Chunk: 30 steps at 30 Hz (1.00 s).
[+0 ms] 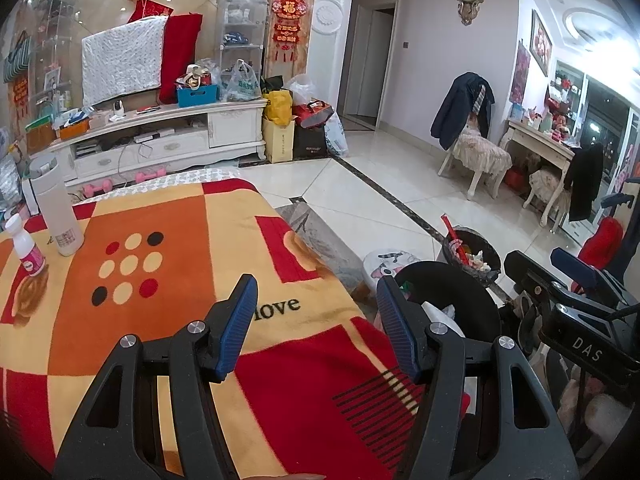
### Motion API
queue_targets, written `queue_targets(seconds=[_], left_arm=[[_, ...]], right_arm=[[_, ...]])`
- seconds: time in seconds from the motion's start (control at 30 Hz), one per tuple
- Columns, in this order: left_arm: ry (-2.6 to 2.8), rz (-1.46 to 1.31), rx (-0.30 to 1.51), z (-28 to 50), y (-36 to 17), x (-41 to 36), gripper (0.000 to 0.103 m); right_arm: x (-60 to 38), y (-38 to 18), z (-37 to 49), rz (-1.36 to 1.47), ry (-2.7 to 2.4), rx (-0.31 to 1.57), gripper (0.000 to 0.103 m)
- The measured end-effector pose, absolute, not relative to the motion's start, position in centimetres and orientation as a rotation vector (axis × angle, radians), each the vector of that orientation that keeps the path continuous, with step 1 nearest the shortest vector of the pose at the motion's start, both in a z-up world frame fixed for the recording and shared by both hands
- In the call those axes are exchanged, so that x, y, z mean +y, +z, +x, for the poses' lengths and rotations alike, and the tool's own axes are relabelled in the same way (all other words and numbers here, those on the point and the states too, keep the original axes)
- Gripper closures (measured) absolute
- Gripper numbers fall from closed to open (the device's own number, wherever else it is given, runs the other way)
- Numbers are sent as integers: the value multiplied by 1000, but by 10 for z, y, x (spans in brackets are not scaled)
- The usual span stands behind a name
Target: Collect trash
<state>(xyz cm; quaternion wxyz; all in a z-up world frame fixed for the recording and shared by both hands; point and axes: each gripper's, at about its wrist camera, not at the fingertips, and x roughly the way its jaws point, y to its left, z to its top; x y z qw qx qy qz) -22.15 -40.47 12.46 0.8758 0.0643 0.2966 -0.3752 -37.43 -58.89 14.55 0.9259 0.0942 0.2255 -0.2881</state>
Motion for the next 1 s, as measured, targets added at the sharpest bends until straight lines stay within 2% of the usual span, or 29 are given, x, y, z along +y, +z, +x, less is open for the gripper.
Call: queue_targets(seconds=[0.67, 1.0], left_arm=[[-801, 126, 649, -222, 117, -410, 42], [-810, 100, 685, -207, 109, -388, 42]], right_arm=[[-593, 132, -373, 197, -594, 485, 15], [-585, 130, -363, 183, -571, 516, 14]])
